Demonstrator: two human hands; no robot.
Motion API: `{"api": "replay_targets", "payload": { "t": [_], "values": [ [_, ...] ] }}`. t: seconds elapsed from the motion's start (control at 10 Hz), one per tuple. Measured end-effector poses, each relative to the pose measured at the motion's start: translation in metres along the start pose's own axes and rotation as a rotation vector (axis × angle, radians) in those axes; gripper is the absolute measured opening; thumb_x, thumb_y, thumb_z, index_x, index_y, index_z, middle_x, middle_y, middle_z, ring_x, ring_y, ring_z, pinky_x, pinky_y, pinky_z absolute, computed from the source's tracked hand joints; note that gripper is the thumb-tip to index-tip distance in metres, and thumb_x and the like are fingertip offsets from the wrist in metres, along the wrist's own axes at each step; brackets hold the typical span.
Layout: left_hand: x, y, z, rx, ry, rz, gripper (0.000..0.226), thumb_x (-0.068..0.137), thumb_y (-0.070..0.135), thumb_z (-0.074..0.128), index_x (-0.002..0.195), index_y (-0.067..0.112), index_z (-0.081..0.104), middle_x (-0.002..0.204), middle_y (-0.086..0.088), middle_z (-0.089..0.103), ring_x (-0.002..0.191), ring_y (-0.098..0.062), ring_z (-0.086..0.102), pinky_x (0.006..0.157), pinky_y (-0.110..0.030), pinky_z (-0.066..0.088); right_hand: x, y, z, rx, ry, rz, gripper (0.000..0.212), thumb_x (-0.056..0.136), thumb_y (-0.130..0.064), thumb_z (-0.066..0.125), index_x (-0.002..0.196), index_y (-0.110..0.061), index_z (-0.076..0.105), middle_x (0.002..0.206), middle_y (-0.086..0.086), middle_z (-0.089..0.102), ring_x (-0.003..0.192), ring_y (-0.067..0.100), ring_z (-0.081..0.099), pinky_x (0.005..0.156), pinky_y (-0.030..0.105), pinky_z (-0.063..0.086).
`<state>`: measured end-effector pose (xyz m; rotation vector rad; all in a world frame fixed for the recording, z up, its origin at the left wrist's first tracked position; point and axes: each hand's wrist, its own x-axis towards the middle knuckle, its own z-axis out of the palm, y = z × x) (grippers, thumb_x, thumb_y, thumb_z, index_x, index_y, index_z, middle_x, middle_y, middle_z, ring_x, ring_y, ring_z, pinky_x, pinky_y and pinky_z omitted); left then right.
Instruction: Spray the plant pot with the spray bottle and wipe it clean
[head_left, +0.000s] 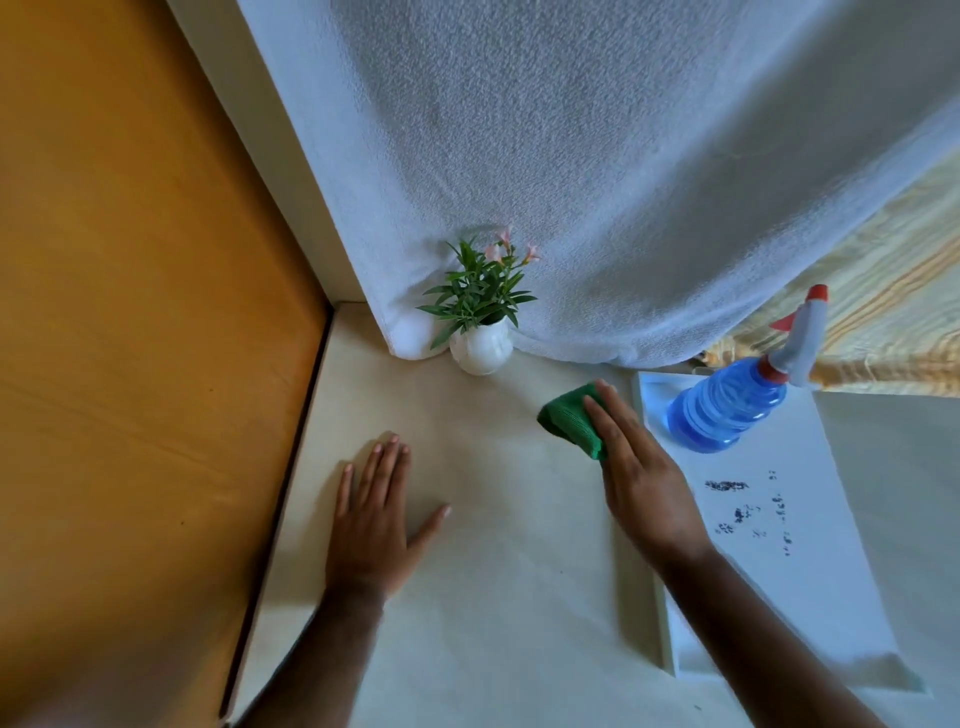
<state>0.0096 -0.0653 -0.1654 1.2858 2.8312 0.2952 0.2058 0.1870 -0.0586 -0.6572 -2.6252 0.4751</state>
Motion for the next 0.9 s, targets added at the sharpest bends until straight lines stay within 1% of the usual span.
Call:
{"api": "replay_targets", "payload": {
  "t": [0.1,0.2,0.3,0.4,0.5,0.6,0.7,0.8,0.9],
  "values": [
    [-0.001,0.001,0.0,0.003,0.039,0.014,0.091,0.096,0.076,0.036,0.163,0.014,0.03,0.172,-0.006,0.031,0.158,-0.023,0.031,0.127,-0.055,0.028,-0.04,0.023,-0.021,-0.062,0.044,0.048,0.069,0.086,0.016,0.064,0.149,-0.007,0.046,0.161,0.008,0.038,0.143,0.024,0.043,0.109,0.04,0.045],
    [-0.001,0.004,0.001,-0.009,0.088,0.035,0.088,0.096,0.072,0.041,0.16,0.011,0.037,0.168,-0.009,0.038,0.154,-0.027,0.039,0.126,-0.056,0.031,-0.079,0.05,-0.036,-0.156,0.1,0.111,0.065,0.084,0.017,0.065,0.144,-0.001,0.051,0.156,0.016,0.044,0.139,0.031,0.049,0.105,0.046,0.049],
    [-0.001,0.005,0.001,-0.021,0.093,0.029,0.088,0.094,0.069,0.046,0.158,0.01,0.04,0.167,-0.011,0.04,0.153,-0.028,0.042,0.126,-0.056,0.03,-0.099,0.073,-0.04,-0.24,0.122,0.163,0.064,0.08,0.021,0.066,0.141,0.005,0.054,0.152,0.023,0.047,0.136,0.038,0.05,0.106,0.051,0.046],
    [-0.001,0.008,-0.001,-0.021,0.08,0.027,0.089,0.092,0.069,0.046,0.158,0.01,0.04,0.167,-0.011,0.041,0.152,-0.029,0.042,0.126,-0.056,0.029,-0.115,0.088,-0.038,-0.286,0.077,0.214,0.062,0.079,0.025,0.063,0.138,0.009,0.055,0.15,0.028,0.045,0.136,0.045,0.047,0.108,0.055,0.041],
    [-0.001,0.01,-0.001,-0.007,0.085,0.03,0.089,0.092,0.068,0.046,0.157,0.008,0.041,0.167,-0.012,0.041,0.152,-0.03,0.043,0.126,-0.057,0.029,-0.128,0.098,-0.029,-0.279,-0.037,0.251,0.059,0.08,0.022,0.065,0.137,0.01,0.055,0.15,0.029,0.043,0.137,0.047,0.046,0.11,0.059,0.04],
    [-0.001,0.009,0.001,0.01,0.071,0.035,0.089,0.093,0.069,0.045,0.158,0.009,0.04,0.167,-0.013,0.04,0.152,-0.031,0.043,0.126,-0.057,0.029,-0.135,0.098,-0.024,-0.26,-0.168,0.302,0.064,0.093,-0.014,0.068,0.149,0.004,0.042,0.158,0.019,0.032,0.147,0.036,0.033,0.12,0.05,0.027],
    [-0.001,0.007,0.003,0.015,0.044,0.037,0.091,0.093,0.069,0.042,0.159,0.008,0.038,0.168,-0.013,0.038,0.153,-0.032,0.041,0.126,-0.059,0.029,-0.141,0.093,-0.02,-0.292,-0.257,0.318,0.082,0.099,-0.055,0.045,0.158,-0.003,0.021,0.165,0.013,0.014,0.155,0.028,0.012,0.125,0.044,0.014],
    [-0.003,0.012,-0.005,0.022,-0.061,0.031,0.097,0.092,0.075,0.032,0.16,0.006,0.034,0.169,-0.014,0.035,0.155,-0.032,0.037,0.127,-0.061,0.026,-0.14,0.087,-0.026,-0.316,-0.277,0.332,0.098,0.093,-0.074,0.025,0.159,-0.003,0.013,0.167,0.013,0.005,0.156,0.026,0.004,0.126,0.04,0.007],
    [0.001,0.021,-0.019,0.01,-0.2,-0.006,0.122,0.079,0.091,-0.007,0.165,0.009,0.019,0.175,-0.01,0.018,0.162,-0.026,0.019,0.131,-0.056,0.007,-0.132,0.069,-0.031,-0.272,-0.262,0.27,0.1,0.094,-0.075,0.03,0.158,0.0,0.016,0.168,0.017,0.008,0.156,0.027,0.005,0.126,0.044,0.013]
  ]
}}
